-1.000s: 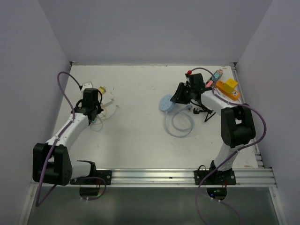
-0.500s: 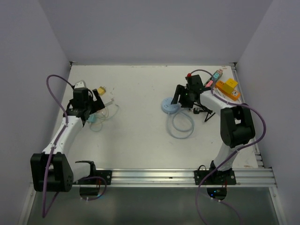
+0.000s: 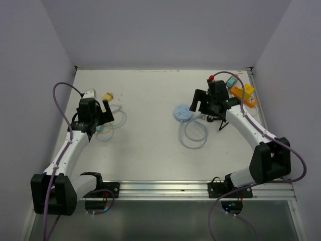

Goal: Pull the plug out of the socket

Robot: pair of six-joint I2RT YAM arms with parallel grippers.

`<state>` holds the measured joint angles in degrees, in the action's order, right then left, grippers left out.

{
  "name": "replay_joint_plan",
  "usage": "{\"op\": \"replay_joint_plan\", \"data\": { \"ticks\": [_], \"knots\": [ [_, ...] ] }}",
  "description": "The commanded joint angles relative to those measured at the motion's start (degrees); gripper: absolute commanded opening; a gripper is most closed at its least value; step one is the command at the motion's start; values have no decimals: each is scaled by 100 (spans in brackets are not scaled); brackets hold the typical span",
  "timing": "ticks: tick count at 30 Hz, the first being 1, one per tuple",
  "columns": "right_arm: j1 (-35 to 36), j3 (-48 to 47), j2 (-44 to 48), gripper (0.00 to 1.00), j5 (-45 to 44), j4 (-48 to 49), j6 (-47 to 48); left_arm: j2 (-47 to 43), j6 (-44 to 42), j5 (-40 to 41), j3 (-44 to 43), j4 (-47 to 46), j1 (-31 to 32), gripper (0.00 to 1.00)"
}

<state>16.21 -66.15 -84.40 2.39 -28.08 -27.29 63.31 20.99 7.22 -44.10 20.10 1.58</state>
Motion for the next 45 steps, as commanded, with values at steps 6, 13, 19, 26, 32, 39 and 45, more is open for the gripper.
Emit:
{"op": "replay_joint_plan", "data": {
  "ticks": [6,13,19,26,32,39,45],
  "knots": [
    [444,866,213,83,-335,-524,101,-91,-298,69,314,-480,114,97],
    [1032,1025,-269,82,-450,-155,-75,24,-289,-28,279,-603,132,95],
    [1315,780,-893,77,-713,188,-128,24,-298,-63,279,-639,132,94],
    [1412,454,-1561,41,-898,373,-49,-3,-306,-19,288,-639,149,93],
    [1456,-20,-2132,2,-1100,364,171,-12,-315,7,279,-630,149,93],
    [1429,-1616,-3246,0,-1276,276,593,-38,-324,69,279,-630,158,93],
    [1236,-3820,-4713,0,-1074,145,602,-55,-359,139,287,-630,149,93]
  ]
}}
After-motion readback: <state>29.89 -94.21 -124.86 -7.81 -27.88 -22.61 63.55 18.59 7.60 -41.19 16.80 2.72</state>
